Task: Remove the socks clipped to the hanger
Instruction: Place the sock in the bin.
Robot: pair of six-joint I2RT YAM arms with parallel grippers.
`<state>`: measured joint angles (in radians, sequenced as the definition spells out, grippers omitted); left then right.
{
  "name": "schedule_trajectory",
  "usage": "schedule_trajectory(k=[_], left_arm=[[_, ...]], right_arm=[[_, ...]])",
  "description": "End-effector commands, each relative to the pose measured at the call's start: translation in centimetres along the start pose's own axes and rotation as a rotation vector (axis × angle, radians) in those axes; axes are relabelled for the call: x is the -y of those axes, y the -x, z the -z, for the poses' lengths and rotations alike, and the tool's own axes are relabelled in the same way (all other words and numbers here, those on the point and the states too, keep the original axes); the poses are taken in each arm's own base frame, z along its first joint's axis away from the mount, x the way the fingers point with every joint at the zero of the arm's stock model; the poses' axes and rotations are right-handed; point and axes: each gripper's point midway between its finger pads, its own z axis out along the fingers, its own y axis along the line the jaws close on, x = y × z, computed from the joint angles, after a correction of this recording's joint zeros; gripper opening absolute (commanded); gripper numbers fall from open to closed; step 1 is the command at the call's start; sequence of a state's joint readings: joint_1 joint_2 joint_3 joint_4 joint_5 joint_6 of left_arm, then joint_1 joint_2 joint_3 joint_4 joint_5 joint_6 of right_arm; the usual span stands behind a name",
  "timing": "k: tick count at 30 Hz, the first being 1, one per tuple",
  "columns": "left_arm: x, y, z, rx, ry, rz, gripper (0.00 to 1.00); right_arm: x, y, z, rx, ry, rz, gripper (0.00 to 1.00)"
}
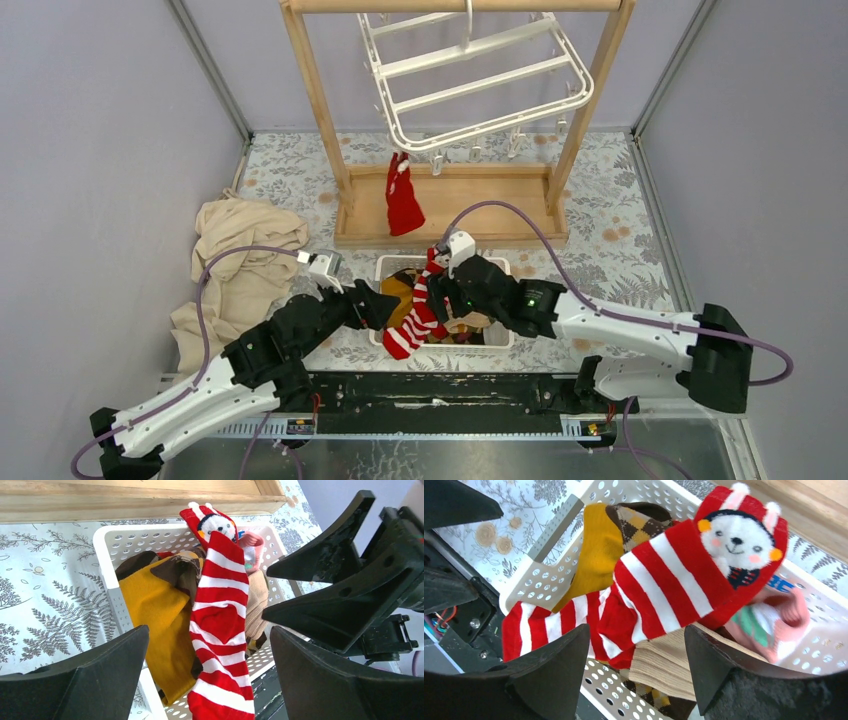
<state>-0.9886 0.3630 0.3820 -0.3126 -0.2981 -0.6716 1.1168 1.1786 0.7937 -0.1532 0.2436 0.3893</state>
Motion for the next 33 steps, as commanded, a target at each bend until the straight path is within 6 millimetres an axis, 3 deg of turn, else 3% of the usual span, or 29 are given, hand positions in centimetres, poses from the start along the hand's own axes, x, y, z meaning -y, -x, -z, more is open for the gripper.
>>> schedule_trajectory(k=[1,8,12,15,17,21,27,30,33], left_arm=[[0.1,0.9,0.3,0.021,0.012,-0.008,0.99],[0.1,0.9,0.3,0.024,0.012,-0.002,0.99],[0.1,0.8,0.3,0.023,0.011,0.005,0.99],[0.1,0.7,0.2,0.017,0.012,0.006,0.99],[0.2,0.8,0.2,0.016,0.013,0.005,0.99],[0.1,0.8,0.1,0.018,0.018,0.006,0.99],[0.0,1.0,0.1,0.028,0.026,0.000,0.99],[0.0,1.2,0.1,0.031,0.030,0.000,0.99],[-0.1,1.2,0.1,0.034,0.035,0.002,0.99]], right_arm=[[-1.5,-1.2,-1.7,-0.071,0.036,0.072,0.76],[-1.9,-4.0,-7.6,-0.115,0.018,0.078,0.77],[-1.1,-7.3,-10.7,-0.184,-0.006,0.067,0.77],[-0.5,-9.2,-11.9,-0.225,-0.016,0.057,0.77],[-0.2,-9.6,-11.6,-0.242,-0.027,0.060,0.76],[-0.2,-6.9,-8.4,-0.170,-0.016,0.043,0.76],[-1.5,-0.3,-2.2,0.026,0.067,0.004,0.77],[-1.7,1.7,-1.1,0.086,0.069,-0.002,0.77],[-1.7,2.4,-2.0,0.102,0.046,0.015,0.77]])
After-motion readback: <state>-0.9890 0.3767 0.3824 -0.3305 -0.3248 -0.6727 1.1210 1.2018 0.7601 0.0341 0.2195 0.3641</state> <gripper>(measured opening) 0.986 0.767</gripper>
